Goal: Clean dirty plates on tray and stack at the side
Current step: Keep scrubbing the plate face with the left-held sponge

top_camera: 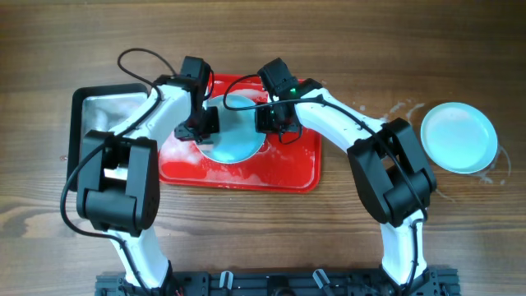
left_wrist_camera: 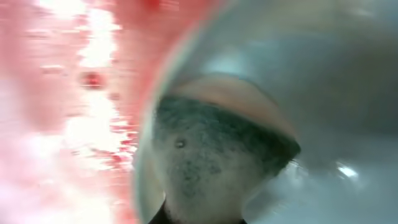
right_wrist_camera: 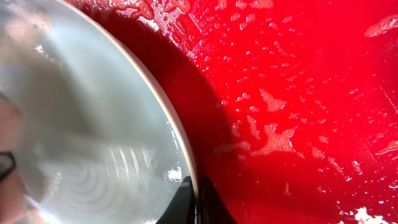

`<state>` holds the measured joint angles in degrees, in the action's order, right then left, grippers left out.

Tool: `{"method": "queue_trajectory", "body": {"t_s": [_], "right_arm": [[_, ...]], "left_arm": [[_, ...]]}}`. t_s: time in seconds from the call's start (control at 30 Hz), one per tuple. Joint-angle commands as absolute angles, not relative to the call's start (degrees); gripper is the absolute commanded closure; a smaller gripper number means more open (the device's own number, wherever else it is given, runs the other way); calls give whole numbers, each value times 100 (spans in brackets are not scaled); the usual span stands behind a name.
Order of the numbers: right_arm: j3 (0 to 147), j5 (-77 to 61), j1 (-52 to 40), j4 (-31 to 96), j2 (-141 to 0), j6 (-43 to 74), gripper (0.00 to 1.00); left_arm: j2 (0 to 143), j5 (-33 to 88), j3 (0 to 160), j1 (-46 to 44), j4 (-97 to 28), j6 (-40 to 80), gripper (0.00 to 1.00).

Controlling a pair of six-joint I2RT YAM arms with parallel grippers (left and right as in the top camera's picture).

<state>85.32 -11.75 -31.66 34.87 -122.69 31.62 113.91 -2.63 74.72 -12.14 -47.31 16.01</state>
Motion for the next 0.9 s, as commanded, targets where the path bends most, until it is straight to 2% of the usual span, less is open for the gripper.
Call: {"method": "queue_trajectory", "body": {"t_s": [0.0,0.23,0.5,0.87], "right_arm": [[8471,-1020,-3142,3524,-12442,3159,96],[8471,-1020,-3142,3540,-12442,3157,96],[8471,-1020,-3142,3540,-12444,3166,96],[8471,-1046,-3142,3538,-12508,3175,96]], "left_arm": [[11821,-2797,7113,-1109,-4641,2886,96],[11810,-3166,7140,-1116,-4185,3269,96],[11520,-3852,7618,-1114,-4698,3566,96],[10239,-3653,7679,-1107,-5205,3736,96]]}}
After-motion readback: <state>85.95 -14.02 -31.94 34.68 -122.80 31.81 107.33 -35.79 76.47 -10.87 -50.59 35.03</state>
